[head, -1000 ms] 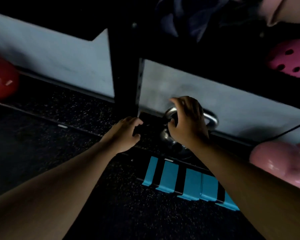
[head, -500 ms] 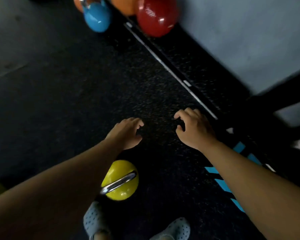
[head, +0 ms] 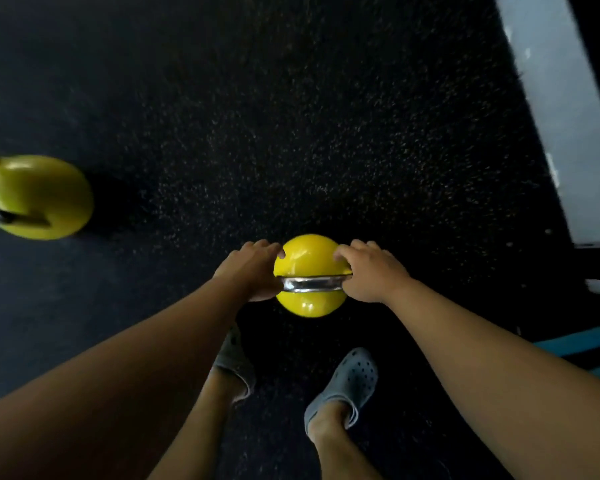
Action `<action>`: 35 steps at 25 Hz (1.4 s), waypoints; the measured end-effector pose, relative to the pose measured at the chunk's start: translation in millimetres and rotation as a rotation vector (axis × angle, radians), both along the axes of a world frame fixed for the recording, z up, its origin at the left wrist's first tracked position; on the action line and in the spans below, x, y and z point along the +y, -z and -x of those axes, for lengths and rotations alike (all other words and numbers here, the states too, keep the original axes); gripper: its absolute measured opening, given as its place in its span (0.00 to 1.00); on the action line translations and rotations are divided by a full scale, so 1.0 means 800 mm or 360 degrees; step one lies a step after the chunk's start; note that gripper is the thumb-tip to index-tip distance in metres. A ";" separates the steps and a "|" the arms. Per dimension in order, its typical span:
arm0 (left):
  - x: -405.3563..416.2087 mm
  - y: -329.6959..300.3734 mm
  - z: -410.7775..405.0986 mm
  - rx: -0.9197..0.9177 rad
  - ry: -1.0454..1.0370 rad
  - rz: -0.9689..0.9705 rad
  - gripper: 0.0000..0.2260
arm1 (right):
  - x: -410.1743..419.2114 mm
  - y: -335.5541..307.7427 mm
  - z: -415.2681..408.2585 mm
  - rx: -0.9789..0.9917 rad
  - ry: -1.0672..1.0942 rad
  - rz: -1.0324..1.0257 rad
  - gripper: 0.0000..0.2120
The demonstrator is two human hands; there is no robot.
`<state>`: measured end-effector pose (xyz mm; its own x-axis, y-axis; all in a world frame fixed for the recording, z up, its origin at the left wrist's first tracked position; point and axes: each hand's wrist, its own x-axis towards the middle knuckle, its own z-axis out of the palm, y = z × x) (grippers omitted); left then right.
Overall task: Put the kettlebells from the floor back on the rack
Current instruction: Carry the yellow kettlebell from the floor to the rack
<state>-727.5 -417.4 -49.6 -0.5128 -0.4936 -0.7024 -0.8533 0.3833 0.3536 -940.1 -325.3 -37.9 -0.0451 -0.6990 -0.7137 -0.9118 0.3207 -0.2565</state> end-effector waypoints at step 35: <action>-0.116 -0.325 0.578 0.0646 0.1791 0.0446 0.09 | 0.025 -0.294 0.344 0.0433 0.1734 0.0730 0.13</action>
